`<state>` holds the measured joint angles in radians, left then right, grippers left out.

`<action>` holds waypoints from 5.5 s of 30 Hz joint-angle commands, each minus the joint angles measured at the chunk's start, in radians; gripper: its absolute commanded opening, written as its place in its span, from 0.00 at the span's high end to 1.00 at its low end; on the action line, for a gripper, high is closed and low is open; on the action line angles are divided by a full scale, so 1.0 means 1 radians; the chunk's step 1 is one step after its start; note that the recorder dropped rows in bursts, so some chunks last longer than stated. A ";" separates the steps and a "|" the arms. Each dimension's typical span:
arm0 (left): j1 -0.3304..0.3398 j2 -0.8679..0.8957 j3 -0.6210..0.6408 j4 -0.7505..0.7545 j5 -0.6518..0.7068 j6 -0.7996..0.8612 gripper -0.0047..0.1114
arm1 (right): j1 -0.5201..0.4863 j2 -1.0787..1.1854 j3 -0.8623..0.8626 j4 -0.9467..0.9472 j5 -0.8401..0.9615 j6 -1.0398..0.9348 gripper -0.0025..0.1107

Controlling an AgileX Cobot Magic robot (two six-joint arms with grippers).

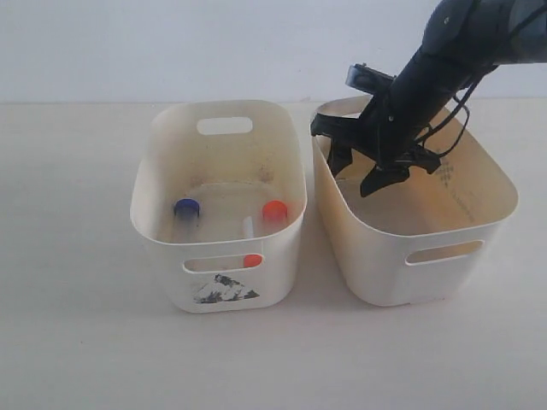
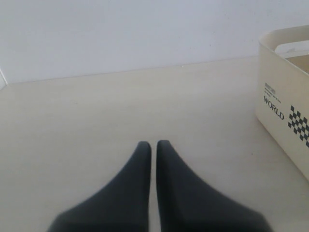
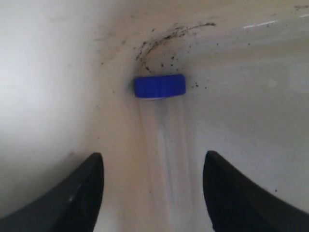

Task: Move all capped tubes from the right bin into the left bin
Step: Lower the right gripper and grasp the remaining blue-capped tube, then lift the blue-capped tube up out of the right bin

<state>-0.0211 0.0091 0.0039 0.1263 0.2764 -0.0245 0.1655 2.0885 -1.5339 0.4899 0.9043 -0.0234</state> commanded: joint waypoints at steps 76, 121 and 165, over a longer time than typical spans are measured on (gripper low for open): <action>0.001 -0.002 -0.004 -0.007 -0.015 -0.012 0.92 | -0.032 0.131 -0.001 0.096 0.019 -0.165 0.47; 0.001 -0.002 -0.004 -0.007 -0.015 -0.012 0.92 | -0.005 0.025 -0.003 -0.325 -0.078 0.184 0.47; 0.001 -0.002 -0.004 -0.007 -0.015 -0.012 0.92 | 0.025 0.059 -0.003 -0.457 -0.061 0.410 0.98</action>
<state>-0.0211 0.0091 0.0039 0.1263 0.2764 -0.0245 0.2140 2.1834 -1.5457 0.0588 0.8239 0.3581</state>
